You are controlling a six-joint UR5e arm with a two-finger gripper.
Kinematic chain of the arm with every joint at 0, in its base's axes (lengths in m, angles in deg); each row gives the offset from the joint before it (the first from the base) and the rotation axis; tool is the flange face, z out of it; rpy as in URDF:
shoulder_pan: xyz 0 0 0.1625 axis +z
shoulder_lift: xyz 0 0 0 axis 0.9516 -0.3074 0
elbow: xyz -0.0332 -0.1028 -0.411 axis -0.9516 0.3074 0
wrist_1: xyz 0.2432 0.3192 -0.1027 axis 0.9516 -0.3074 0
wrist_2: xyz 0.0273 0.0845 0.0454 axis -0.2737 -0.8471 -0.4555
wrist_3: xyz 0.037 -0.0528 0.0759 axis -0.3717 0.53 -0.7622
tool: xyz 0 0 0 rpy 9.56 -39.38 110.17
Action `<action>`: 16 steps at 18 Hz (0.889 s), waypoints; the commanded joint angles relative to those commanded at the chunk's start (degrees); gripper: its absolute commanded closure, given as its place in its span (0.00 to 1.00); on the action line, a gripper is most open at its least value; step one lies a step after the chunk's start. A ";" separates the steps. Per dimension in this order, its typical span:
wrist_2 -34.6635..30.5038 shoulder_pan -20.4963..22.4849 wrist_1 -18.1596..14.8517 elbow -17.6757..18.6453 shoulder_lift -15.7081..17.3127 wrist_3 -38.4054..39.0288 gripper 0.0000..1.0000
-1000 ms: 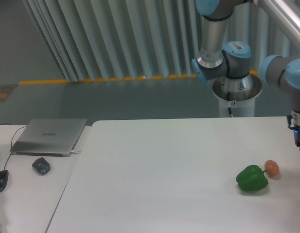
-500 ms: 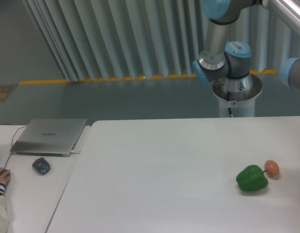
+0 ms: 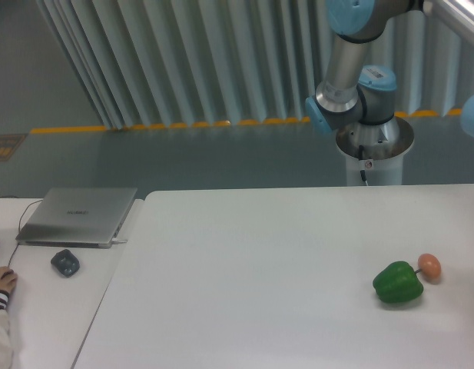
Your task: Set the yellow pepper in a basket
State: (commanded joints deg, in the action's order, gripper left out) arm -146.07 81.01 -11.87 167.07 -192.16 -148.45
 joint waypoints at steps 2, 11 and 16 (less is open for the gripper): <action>-3.51 0.09 2.02 0.18 -0.70 -0.09 0.37; -4.32 1.49 5.19 -0.17 -3.34 -0.53 0.37; -4.32 1.94 5.36 0.35 -3.87 0.26 0.37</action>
State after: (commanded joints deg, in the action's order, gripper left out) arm -150.39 82.94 -6.51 167.42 -196.03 -148.19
